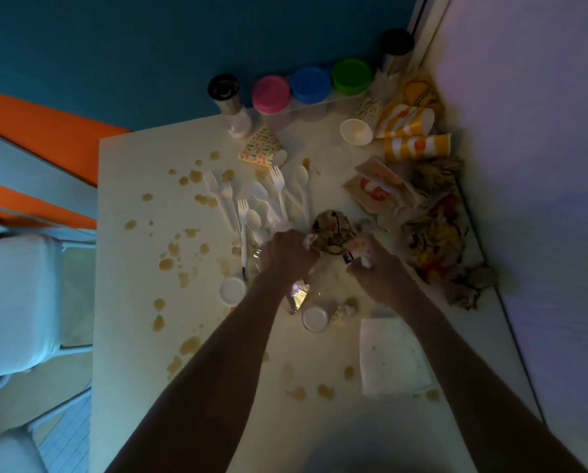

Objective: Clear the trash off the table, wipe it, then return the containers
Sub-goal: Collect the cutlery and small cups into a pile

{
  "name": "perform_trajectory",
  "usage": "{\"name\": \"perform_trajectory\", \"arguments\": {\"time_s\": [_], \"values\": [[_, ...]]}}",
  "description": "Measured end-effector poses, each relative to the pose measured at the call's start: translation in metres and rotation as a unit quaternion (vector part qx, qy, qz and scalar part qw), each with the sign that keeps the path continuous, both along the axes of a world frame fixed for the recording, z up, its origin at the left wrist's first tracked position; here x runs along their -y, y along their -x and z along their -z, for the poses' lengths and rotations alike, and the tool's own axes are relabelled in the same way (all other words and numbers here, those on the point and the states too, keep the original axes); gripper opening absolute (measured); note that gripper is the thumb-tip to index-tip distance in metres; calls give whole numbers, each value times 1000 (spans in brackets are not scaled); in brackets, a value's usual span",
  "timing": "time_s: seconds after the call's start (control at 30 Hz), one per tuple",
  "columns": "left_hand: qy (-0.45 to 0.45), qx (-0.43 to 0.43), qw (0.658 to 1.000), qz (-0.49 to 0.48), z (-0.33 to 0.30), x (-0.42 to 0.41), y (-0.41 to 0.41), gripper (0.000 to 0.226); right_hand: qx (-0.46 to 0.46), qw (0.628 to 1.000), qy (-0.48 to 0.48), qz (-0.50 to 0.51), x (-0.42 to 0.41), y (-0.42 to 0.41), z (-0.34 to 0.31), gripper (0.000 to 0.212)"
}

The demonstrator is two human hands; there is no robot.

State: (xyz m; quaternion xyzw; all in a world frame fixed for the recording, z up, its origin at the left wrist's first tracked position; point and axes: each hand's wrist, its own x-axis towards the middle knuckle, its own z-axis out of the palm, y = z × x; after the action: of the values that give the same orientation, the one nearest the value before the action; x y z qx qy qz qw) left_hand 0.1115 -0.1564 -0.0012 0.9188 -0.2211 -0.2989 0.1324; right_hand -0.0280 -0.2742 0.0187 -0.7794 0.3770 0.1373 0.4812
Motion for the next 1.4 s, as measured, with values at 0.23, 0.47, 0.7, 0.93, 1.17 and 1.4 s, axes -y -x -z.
{"name": "perform_trajectory", "arguments": {"time_s": [0.23, 0.47, 0.7, 0.93, 1.17, 1.4], "values": [[207, -161, 936, -235, -32, -24, -15, 14, -105, 962, 189, -166, -57, 47, 54, 53], [337, -216, 850, -343, -37, -63, 12, 23, -63, 978, 178, -89, -58, 48, 53, 26], [162, -100, 970, -150, -26, -56, 44, 19, 15, 991, 94, 94, -51, 55, 27, 22], [99, -78, 992, -10, -17, -27, 59, 20, 0, 969, 246, -37, -37, 16, 46, 51], [97, -56, 993, -28, -12, -36, 50, 20, -38, 966, 250, -50, -33, 0, 75, 36], [144, -5, 987, -68, -12, -22, 24, 9, 11, 975, 220, 15, -36, 23, 72, 29]]}}
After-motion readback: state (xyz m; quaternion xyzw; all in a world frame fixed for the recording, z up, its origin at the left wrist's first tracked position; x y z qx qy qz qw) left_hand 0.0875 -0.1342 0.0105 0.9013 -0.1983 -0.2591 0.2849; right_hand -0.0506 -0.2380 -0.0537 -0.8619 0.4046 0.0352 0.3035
